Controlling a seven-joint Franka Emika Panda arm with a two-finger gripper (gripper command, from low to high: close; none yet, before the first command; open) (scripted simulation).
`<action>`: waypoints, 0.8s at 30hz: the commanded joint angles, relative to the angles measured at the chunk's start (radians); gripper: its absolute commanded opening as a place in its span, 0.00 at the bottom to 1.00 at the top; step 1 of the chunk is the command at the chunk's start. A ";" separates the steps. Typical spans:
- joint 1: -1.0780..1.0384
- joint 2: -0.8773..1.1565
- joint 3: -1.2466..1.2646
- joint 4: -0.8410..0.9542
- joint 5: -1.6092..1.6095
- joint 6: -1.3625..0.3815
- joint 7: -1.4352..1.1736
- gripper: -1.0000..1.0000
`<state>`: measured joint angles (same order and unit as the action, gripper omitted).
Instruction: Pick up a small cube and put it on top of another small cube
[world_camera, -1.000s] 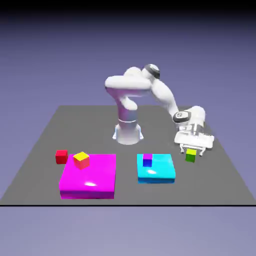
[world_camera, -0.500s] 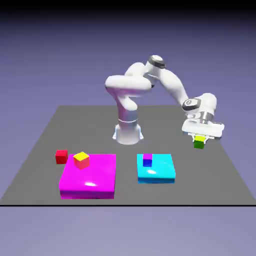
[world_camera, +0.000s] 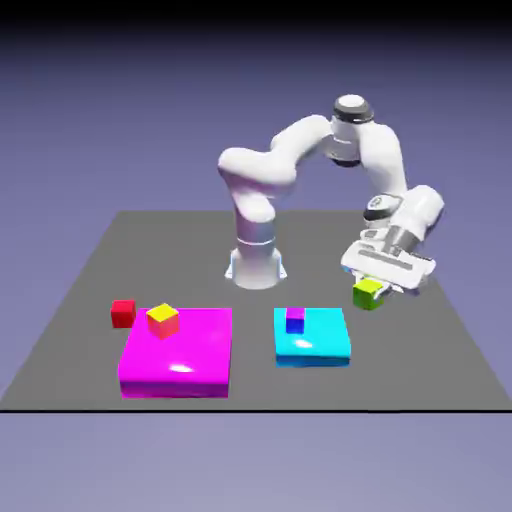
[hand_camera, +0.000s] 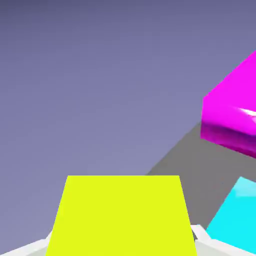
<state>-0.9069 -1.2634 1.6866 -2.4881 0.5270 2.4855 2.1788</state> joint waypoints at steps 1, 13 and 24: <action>-0.036 0.012 -0.012 0.001 -0.018 0.005 0.004 0.00; -0.471 0.156 -0.154 0.018 -0.235 0.080 0.046 0.00; -0.870 0.257 -0.047 -0.094 -0.447 0.205 0.247 0.00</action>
<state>-1.7767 -1.0069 1.6397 -2.5817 0.0796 2.6918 2.4262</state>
